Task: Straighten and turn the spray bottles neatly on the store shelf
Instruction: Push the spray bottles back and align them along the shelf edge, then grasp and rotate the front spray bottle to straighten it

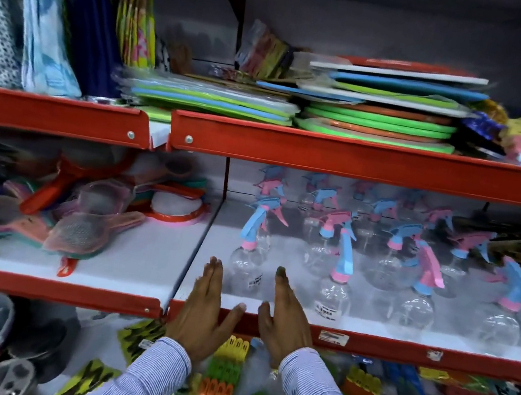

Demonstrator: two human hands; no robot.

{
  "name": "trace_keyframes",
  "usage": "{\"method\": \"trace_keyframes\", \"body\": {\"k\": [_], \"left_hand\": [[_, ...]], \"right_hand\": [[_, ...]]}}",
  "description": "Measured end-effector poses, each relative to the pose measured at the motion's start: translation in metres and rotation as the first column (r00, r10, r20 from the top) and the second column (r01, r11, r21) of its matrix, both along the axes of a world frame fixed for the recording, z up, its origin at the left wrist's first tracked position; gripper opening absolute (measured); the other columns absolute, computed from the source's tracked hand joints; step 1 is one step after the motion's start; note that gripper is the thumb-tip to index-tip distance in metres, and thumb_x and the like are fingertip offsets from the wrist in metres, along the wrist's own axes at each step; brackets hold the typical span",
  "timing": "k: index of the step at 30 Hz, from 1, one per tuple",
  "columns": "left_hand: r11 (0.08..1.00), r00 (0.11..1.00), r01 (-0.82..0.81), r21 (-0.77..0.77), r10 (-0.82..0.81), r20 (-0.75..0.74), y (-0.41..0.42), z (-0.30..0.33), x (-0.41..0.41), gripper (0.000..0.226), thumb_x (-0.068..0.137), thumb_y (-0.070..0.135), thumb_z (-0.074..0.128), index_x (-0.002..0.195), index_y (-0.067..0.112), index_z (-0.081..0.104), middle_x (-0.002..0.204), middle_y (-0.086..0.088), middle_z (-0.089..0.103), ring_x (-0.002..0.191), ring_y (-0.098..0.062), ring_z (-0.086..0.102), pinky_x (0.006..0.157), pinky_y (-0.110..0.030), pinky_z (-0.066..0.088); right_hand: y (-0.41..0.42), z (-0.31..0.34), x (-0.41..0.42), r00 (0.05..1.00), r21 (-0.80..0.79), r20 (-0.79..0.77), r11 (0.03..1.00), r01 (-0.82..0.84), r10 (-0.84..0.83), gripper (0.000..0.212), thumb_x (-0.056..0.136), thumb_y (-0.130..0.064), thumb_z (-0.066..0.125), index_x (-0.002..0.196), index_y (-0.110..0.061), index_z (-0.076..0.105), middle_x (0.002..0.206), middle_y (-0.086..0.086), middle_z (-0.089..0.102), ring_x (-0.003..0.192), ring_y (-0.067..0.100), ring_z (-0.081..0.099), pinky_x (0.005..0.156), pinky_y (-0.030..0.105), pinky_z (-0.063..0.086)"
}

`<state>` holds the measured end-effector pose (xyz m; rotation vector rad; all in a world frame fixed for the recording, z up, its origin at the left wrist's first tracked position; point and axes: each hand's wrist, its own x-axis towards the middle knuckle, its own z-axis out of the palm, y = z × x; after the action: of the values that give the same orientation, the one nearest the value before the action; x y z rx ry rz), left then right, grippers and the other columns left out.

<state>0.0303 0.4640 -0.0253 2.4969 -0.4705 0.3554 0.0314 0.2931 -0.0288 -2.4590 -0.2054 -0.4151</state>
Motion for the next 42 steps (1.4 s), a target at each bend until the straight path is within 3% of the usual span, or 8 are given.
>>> {"method": "trace_keyframes", "body": {"k": [8, 12, 15, 20, 22, 31, 36, 42], "left_hand": [[0.972, 0.975, 0.084, -0.219, -0.126, -0.183, 0.001, 0.019, 0.033, 0.088, 0.084, 0.023, 0.061, 0.148, 0.004, 0.004, 0.159, -0.014, 0.011, 0.147, -0.023, 0.017, 0.116, -0.028, 0.018], [0.965, 0.970, 0.098, -0.243, -0.147, -0.192, 0.000, 0.025, 0.030, 0.084, 0.083, 0.020, 0.061, 0.148, 0.006, 0.009, 0.158, -0.012, 0.017, 0.146, -0.023, 0.020, 0.115, -0.028, 0.019], [0.964, 0.972, 0.105, -0.244, -0.151, -0.179, 0.003, 0.021, 0.025, 0.085, 0.077, 0.029, 0.056, 0.148, 0.010, 0.014, 0.158, -0.008, 0.021, 0.145, -0.020, 0.023, 0.114, -0.026, 0.021], [0.948, 0.982, 0.158, -0.276, -0.179, -0.054, 0.003, 0.021, 0.006, 0.069, 0.079, 0.013, 0.060, 0.134, 0.036, 0.024, 0.130, 0.035, 0.031, 0.115, 0.019, 0.030, 0.090, 0.010, 0.020], [0.946, 0.981, 0.183, -0.269, -0.193, -0.012, 0.002, 0.021, 0.001, 0.072, 0.080, 0.010, 0.061, 0.129, 0.042, 0.019, 0.121, 0.041, 0.026, 0.111, 0.022, 0.028, 0.086, 0.012, 0.019], [0.967, 0.993, 0.057, -0.250, -0.080, -0.082, -0.001, 0.017, -0.013, 0.082, 0.079, 0.030, 0.055, 0.148, 0.012, 0.013, 0.155, -0.001, 0.022, 0.144, -0.015, 0.020, 0.113, -0.023, 0.016], [0.933, 0.999, -0.040, -0.359, 0.035, -0.019, -0.009, 0.021, -0.024, 0.056, 0.078, 0.017, 0.060, 0.131, 0.016, 0.041, 0.124, 0.001, 0.044, 0.119, -0.021, 0.050, 0.097, -0.024, 0.036], [0.925, 0.998, -0.052, -0.376, 0.036, -0.050, -0.016, 0.030, -0.027, 0.050, 0.082, 0.015, 0.058, 0.131, 0.012, 0.045, 0.131, -0.005, 0.051, 0.118, -0.022, 0.052, 0.102, -0.036, 0.043]], "right_hand": [[0.019, 0.026, 0.031, 0.983, 0.185, -0.181, 0.983, 0.014, 0.020, 0.064, 0.092, -0.013, 0.046, 0.148, -0.011, 0.015, 0.152, 0.012, 0.033, 0.138, 0.024, 0.036, 0.100, 0.016, 0.026], [0.017, 0.031, 0.032, 0.983, 0.205, -0.182, 0.979, 0.013, 0.026, 0.059, 0.091, -0.005, 0.045, 0.145, -0.013, 0.025, 0.140, 0.010, 0.050, 0.127, 0.024, 0.049, 0.088, 0.010, 0.031], [0.014, 0.028, 0.026, 0.984, 0.237, -0.177, 0.971, 0.013, 0.030, 0.057, 0.090, -0.003, 0.044, 0.144, -0.013, 0.028, 0.142, 0.009, 0.049, 0.128, 0.021, 0.049, 0.096, 0.013, 0.031], [0.009, 0.020, 0.012, 0.982, 0.226, -0.181, 0.974, -0.002, 0.044, 0.058, 0.091, -0.007, 0.043, 0.146, -0.015, 0.025, 0.144, 0.010, 0.047, 0.129, 0.022, 0.047, 0.108, 0.027, 0.036], [0.008, 0.018, 0.007, 0.984, 0.224, -0.172, 0.975, -0.008, 0.047, 0.059, 0.090, -0.007, 0.043, 0.146, -0.015, 0.025, 0.143, 0.010, 0.047, 0.129, 0.022, 0.048, 0.109, 0.029, 0.037], [0.004, 0.019, 0.000, 0.985, 0.252, -0.169, 0.968, 0.003, 0.040, 0.064, 0.089, -0.009, 0.045, 0.147, -0.014, 0.019, 0.149, 0.009, 0.040, 0.135, 0.024, 0.042, 0.111, 0.037, 0.037], [0.005, 0.033, 0.013, 0.976, 0.320, -0.207, 0.947, -0.003, 0.073, 0.071, 0.083, 0.007, 0.040, 0.147, -0.017, 0.021, 0.150, 0.007, 0.038, 0.138, 0.020, 0.036, 0.112, 0.034, 0.035], [0.004, 0.027, 0.015, 0.975, 0.314, -0.206, 0.949, -0.018, 0.087, 0.070, 0.079, 0.014, 0.037, 0.142, -0.016, 0.035, 0.142, 0.010, 0.048, 0.132, 0.022, 0.045, 0.111, 0.032, 0.037]]}}
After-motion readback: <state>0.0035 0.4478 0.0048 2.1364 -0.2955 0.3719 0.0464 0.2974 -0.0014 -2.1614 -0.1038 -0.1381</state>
